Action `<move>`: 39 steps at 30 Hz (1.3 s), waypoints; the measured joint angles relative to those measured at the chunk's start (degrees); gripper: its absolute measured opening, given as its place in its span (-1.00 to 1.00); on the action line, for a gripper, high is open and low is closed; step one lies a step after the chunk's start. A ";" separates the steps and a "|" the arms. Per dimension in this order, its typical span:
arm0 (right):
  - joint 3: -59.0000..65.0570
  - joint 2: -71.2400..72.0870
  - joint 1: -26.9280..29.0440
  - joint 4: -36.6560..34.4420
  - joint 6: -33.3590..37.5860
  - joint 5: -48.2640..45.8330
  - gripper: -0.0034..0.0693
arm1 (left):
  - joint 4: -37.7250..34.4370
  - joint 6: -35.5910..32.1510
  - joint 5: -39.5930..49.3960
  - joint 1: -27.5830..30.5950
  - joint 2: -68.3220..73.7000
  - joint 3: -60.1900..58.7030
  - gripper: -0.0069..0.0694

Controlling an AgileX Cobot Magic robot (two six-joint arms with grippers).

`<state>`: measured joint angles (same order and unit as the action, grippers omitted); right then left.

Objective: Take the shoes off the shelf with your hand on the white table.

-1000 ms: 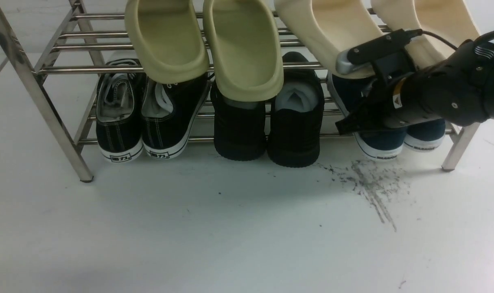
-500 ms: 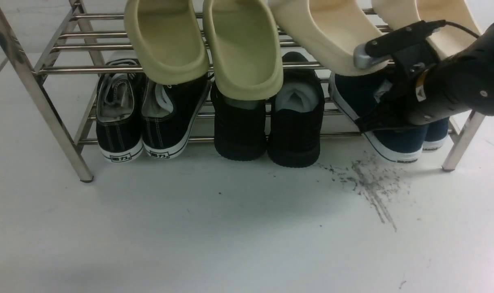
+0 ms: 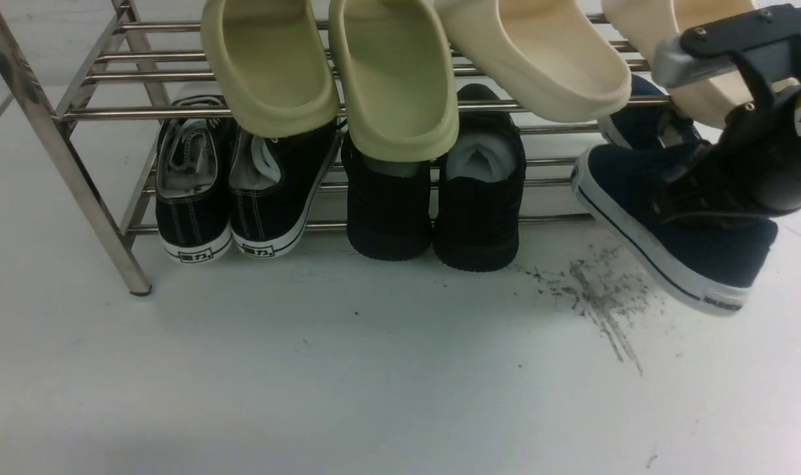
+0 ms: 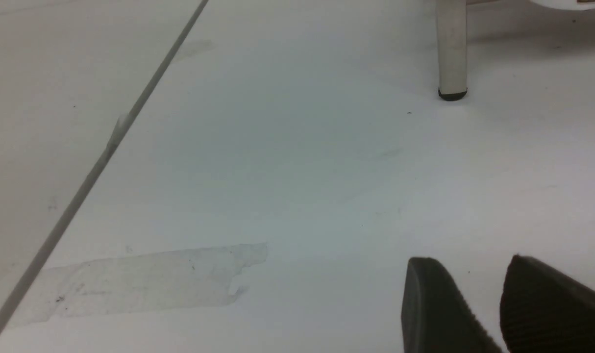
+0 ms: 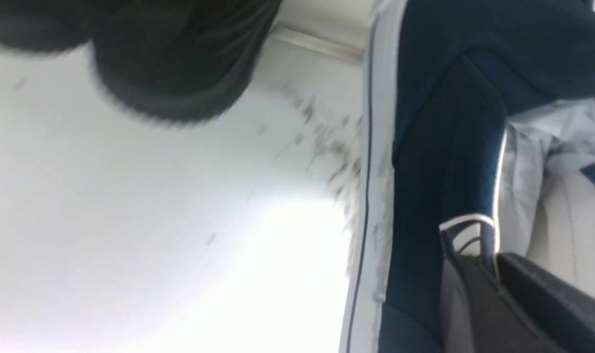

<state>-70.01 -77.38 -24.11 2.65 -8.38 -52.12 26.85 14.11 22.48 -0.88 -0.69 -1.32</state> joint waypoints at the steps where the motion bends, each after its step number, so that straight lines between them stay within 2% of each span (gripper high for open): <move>1: 0.00 1.64 0.00 -2.65 1.82 -2.44 -0.78 | 0.00 0.00 0.00 0.00 0.00 0.00 -0.19; 7: 1.08 8.22 0.00 -8.41 5.72 -12.74 -0.78 | 0.00 0.00 0.00 0.00 0.00 0.00 -0.19; 13: 9.50 13.75 0.00 -7.62 2.12 -12.98 -0.78 | 0.00 0.00 0.00 0.00 0.00 0.00 -0.19; 17: 19.95 15.71 0.00 -5.76 -4.29 -6.20 -0.78 | 0.00 0.00 0.00 0.00 0.00 0.00 -0.19; 20: 27.56 15.62 -0.12 -8.80 -7.17 -0.57 -0.78 | 0.04 0.00 0.00 0.00 0.00 0.00 -0.19; 26: 35.34 12.89 -0.15 -9.67 -8.49 9.28 -0.75 | 0.04 0.00 0.00 0.00 0.00 0.00 -0.19; 30: 35.84 10.34 -0.15 -11.27 -8.67 12.24 -0.58 | 0.04 0.00 0.00 0.00 0.00 0.00 -0.19; 32: 35.85 9.15 -0.15 -11.07 -8.67 14.08 -0.41 | 0.04 0.00 0.00 0.00 0.00 0.00 -0.19; 33: 35.85 8.61 -0.15 -10.78 -8.67 15.41 -0.26 | 0.04 0.00 0.00 0.00 0.00 0.00 -0.19; 34: 35.85 8.61 -0.08 -10.63 -8.67 15.41 -0.23 | 0.04 0.00 0.00 0.00 0.00 0.00 -0.19; 35: 35.78 8.14 -0.03 -9.76 -8.67 15.99 -0.04 | 0.04 0.00 0.00 0.00 0.00 0.00 -0.19; 39: 33.37 8.03 -0.03 -8.69 -8.67 12.22 0.41 | 0.04 0.00 0.00 0.00 0.00 0.00 -0.19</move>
<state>-36.64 -69.36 -24.13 -6.04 -17.06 -39.90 26.89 14.11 22.48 -0.88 -0.69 -1.32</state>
